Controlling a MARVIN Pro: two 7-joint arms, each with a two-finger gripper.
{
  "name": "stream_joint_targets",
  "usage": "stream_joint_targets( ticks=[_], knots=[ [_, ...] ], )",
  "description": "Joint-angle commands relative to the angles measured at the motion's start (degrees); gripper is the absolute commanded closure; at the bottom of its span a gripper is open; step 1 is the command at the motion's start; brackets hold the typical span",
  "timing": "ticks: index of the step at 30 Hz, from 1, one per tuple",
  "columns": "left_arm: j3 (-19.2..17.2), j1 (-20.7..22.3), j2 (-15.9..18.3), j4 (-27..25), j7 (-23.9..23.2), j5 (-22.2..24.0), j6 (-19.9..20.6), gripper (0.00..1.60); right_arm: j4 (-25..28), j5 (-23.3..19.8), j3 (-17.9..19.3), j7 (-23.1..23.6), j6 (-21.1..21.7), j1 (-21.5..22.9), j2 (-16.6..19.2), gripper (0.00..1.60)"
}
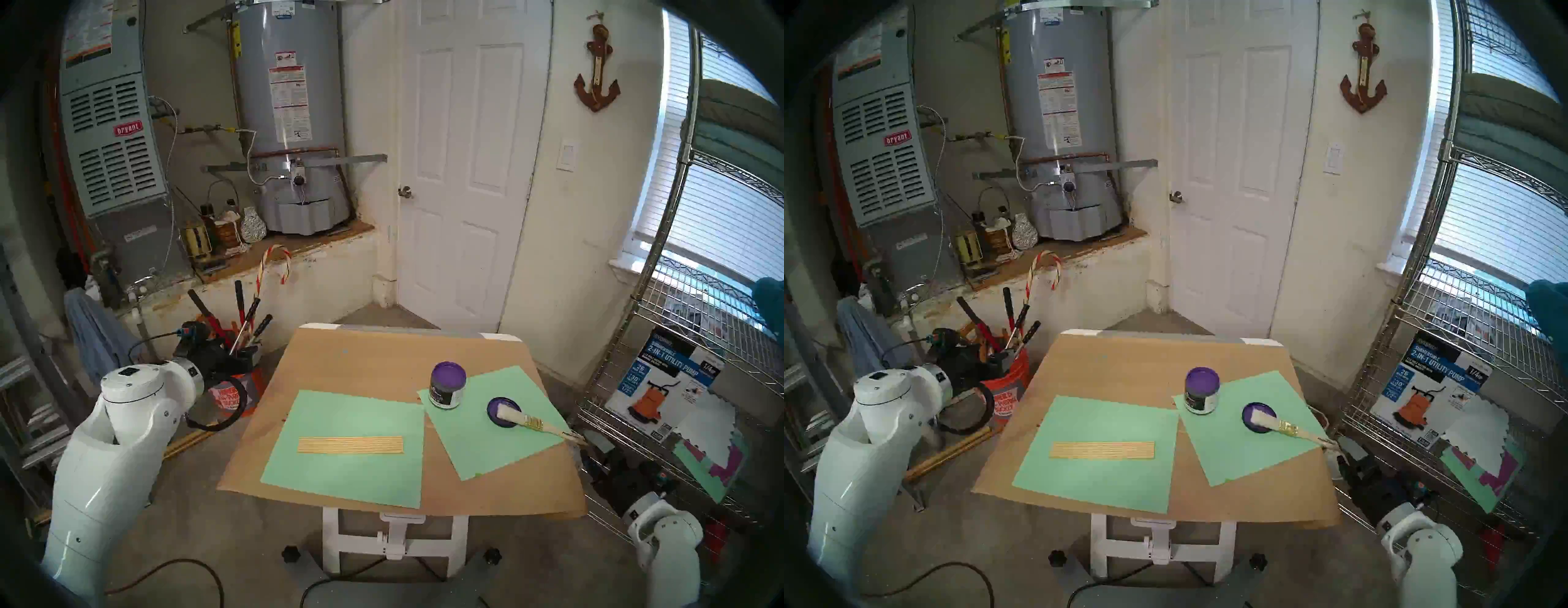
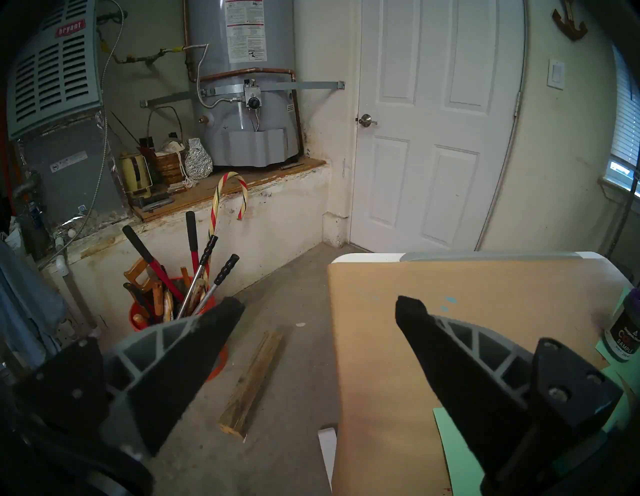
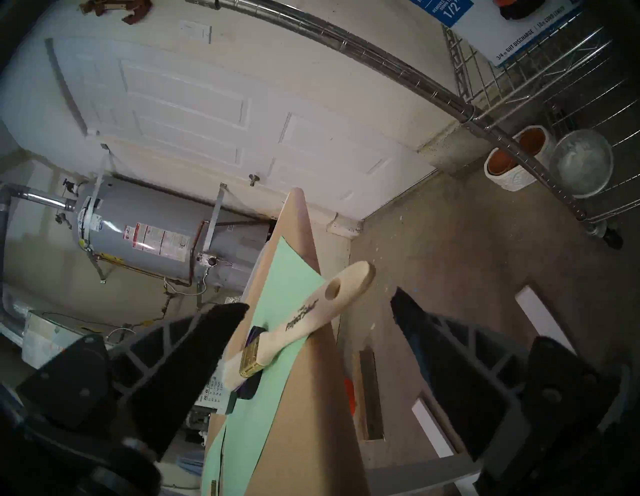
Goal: Pick up brush, dip the brush into paint, and paint the wood
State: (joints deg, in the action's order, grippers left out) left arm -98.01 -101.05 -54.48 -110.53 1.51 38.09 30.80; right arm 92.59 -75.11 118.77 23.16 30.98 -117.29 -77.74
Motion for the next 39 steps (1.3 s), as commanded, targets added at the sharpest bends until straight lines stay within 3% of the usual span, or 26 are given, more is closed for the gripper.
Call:
stream_joint_targets(
  ticks=[1,37,39],
  knots=[
    [-0.66,0.26,0.06,-1.01,0.11,0.12,-0.17,0.00,0.87,-0.81,-0.09,-1.19,0.08,2.10,-0.15,0.00],
    [-0.67,0.26,0.06,-1.01,0.11,0.12,-0.17,0.00,2.63,-1.59,-0.61,-3.70,-0.14,3.20,-0.33,0.00],
    [-0.67,0.26,0.05,-1.01,0.11,0.12,-0.17,0.00,2.67,-1.57,-0.62,-3.79,-0.12,3.18,-0.34,0.09]
  ],
)
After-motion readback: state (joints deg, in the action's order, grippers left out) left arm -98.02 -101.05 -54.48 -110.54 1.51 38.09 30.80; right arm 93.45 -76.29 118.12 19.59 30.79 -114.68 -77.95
